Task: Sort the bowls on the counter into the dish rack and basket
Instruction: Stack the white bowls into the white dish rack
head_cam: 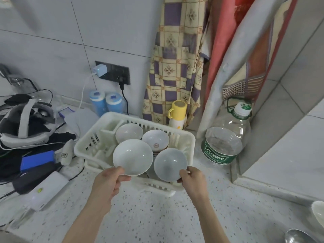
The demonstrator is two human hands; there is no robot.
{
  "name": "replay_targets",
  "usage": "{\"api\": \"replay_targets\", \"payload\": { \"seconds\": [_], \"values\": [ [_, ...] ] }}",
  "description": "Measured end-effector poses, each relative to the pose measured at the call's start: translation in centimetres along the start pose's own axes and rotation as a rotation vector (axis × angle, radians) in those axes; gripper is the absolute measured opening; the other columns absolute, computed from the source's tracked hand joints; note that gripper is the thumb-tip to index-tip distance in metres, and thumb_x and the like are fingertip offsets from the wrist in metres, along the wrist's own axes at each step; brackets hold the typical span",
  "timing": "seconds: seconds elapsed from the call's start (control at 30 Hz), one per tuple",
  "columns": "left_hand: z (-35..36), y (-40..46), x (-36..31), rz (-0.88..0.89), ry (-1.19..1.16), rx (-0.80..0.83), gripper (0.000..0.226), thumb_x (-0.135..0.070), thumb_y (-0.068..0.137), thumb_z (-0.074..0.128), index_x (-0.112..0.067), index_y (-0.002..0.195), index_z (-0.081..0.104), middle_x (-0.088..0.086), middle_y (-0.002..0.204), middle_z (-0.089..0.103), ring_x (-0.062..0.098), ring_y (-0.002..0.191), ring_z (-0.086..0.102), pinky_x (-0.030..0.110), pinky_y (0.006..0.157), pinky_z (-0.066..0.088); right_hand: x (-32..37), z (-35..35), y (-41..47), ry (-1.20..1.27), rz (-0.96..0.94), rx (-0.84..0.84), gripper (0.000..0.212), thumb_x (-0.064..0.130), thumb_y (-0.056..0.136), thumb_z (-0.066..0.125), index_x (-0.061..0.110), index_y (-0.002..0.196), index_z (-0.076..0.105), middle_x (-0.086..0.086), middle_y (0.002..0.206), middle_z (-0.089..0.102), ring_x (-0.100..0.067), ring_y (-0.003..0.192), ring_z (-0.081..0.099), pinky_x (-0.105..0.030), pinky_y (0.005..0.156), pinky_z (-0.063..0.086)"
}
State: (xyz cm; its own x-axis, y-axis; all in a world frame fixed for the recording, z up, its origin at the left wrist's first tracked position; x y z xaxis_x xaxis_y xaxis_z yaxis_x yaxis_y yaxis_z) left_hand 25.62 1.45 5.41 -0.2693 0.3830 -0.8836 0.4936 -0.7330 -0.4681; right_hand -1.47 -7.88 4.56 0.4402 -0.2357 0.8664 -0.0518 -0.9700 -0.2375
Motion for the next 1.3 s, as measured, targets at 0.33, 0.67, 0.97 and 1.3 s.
{"api": "replay_targets", "payload": {
  "seconds": [0.33,0.67,0.97,1.3],
  "values": [
    [-0.1,2.8,-1.3,-0.014,0.025,0.139,0.015,-0.008,0.088,0.056,-0.003,0.098,0.066,0.014,0.073,0.075,0.008,0.043,0.021,0.018,0.038,0.02,1.4,2.1,0.4,-0.221,0.059,0.019,0.019,0.018,0.084,0.055,0.007,0.094,0.065,-0.013,0.073,0.074,-0.018,0.06,0.065,-0.022,0.051,0.042],
    [0.2,5.2,-0.9,-0.073,0.097,0.264,0.014,-0.01,0.087,0.057,-0.005,0.095,0.067,0.015,0.075,0.076,0.006,0.035,0.022,0.018,0.035,0.019,1.6,4.2,0.6,-0.411,0.211,0.026,0.018,0.02,0.084,0.049,0.013,0.067,0.049,-0.002,0.063,0.055,-0.017,0.055,0.049,-0.025,0.053,0.036],
    [1.8,6.1,-0.6,-0.107,0.15,0.34,0.017,-0.013,0.086,0.058,-0.003,0.094,0.068,0.017,0.077,0.077,0.008,0.04,0.024,0.019,0.038,0.019,1.7,4.5,1.3,-0.506,0.261,0.061,0.018,0.011,0.092,0.044,0.006,0.102,0.058,-0.006,0.087,0.06,-0.021,0.076,0.06,-0.027,0.062,0.048],
    [4.5,7.0,-0.4,-0.093,0.21,0.375,0.016,-0.015,0.087,0.059,-0.003,0.092,0.067,0.015,0.074,0.076,0.01,0.043,0.023,0.017,0.036,0.02,1.2,4.6,1.6,-0.682,0.206,0.025,0.017,0.016,0.095,0.05,0.01,0.108,0.058,-0.007,0.108,0.066,-0.024,0.102,0.067,-0.026,0.067,0.046]
  ]
}}
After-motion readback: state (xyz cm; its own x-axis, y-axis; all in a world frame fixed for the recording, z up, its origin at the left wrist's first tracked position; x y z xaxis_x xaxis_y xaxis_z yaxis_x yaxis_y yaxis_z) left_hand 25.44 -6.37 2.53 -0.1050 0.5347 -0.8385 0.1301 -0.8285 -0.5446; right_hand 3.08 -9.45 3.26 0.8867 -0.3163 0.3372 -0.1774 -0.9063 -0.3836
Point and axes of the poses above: each hand's wrist, its own y-axis towards the middle knuckle, its own z-axis out of the palm, x = y × z, the point moved 7 cm from there along y, towards the middle knuckle
